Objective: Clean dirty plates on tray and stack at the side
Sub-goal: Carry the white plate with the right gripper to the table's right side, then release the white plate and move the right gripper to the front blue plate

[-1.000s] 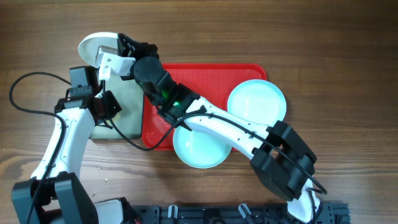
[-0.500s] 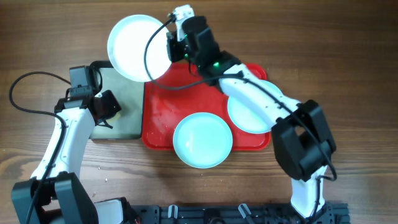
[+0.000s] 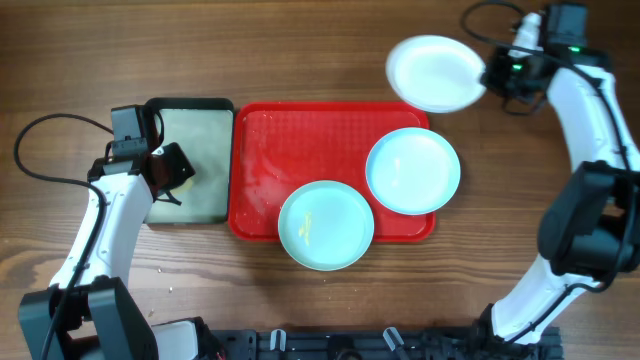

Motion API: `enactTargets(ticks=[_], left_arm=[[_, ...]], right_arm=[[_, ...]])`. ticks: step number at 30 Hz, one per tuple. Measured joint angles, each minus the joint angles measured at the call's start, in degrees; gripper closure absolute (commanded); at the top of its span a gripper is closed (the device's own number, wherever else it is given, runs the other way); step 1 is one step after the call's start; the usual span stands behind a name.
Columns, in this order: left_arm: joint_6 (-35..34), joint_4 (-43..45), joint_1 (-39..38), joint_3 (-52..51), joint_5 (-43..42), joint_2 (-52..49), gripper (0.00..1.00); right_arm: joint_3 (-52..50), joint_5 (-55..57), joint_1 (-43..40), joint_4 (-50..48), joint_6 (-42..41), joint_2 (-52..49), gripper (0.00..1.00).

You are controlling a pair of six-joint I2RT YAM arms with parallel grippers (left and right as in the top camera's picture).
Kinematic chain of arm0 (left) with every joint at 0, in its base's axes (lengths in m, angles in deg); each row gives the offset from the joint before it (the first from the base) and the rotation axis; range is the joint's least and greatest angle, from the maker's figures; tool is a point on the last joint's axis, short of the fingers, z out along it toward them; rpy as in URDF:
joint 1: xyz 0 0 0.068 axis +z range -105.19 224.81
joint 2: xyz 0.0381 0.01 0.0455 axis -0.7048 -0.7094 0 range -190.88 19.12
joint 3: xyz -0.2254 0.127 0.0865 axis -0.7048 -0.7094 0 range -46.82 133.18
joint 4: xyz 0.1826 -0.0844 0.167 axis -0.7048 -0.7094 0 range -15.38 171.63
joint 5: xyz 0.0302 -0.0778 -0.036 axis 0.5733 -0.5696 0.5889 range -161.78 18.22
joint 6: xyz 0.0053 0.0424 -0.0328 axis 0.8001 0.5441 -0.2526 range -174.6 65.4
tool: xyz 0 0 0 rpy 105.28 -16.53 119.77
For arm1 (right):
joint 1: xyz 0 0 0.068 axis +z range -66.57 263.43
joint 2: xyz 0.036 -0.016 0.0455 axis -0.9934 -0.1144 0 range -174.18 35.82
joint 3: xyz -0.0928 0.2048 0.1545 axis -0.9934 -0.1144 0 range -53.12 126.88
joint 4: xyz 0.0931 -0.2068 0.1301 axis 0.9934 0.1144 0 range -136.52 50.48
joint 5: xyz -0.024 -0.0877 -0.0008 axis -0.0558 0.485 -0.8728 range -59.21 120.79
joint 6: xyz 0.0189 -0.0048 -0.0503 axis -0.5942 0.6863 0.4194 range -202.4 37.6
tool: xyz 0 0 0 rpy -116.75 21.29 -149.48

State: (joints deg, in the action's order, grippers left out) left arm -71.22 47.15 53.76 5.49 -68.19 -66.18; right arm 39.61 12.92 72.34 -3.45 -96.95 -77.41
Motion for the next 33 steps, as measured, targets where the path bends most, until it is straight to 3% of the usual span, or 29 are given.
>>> enactTargets(ticks=[5,10,14,16,22,23,24,25,27,29,31,33], left_arm=[[0.0,0.2,0.0,0.0,0.0,0.0,0.96],[0.0,0.6,0.0,0.0,0.0,0.0,0.96],[0.0,0.7,0.0,0.0,0.0,0.0,0.96],[0.0,0.8,0.0,0.0,0.0,0.0,0.96],[0.0,0.8,0.0,0.0,0.0,0.0,0.96],[0.0,0.9,0.0,0.0,0.0,0.0,0.96],[0.0,0.8,0.0,0.0,0.0,0.0,0.96],[0.0,0.9,0.0,0.0,0.0,0.0,0.96],[0.0,0.8,0.0,0.0,0.0,0.0,0.96],[0.0,0.8,0.0,0.0,0.0,0.0,0.96],[0.0,0.9,0.0,0.0,-1.5,0.0,0.96],[0.0,1.0,0.0,0.0,-3.3,0.0,0.96]], right_arm=[[-1.0,6.8,-8.0,3.7,1.4,0.0,0.96],[-12.8,9.8,-7.4,-6.0,1.4,0.1,0.95],[-18.6,9.9,-7.0,-11.9,1.7,0.1,0.71],[-19.0,9.9,-6.9,-12.4,2.1,0.1,0.52],[-12.8,0.7,-6.8,-0.8,2.9,4.0,0.42],[-11.5,-1.6,-6.7,3.4,3.0,7.9,0.16],[-10.7,-3.1,-6.6,6.0,3.1,10.3,0.03],[-10.2,-5.0,-6.6,8.8,3.1,13.1,0.01],[-9.7,-10.2,-6.3,14.7,3.5,19.1,0.01],[-9.4,-15.9,-5.7,19.6,3.7,20.3,0.33],[-9.6,-18.2,-3.5,23.1,4.3,20.1,0.54],[-10.3,-17.4,1.2,26.4,4.6,20.1,0.83]])
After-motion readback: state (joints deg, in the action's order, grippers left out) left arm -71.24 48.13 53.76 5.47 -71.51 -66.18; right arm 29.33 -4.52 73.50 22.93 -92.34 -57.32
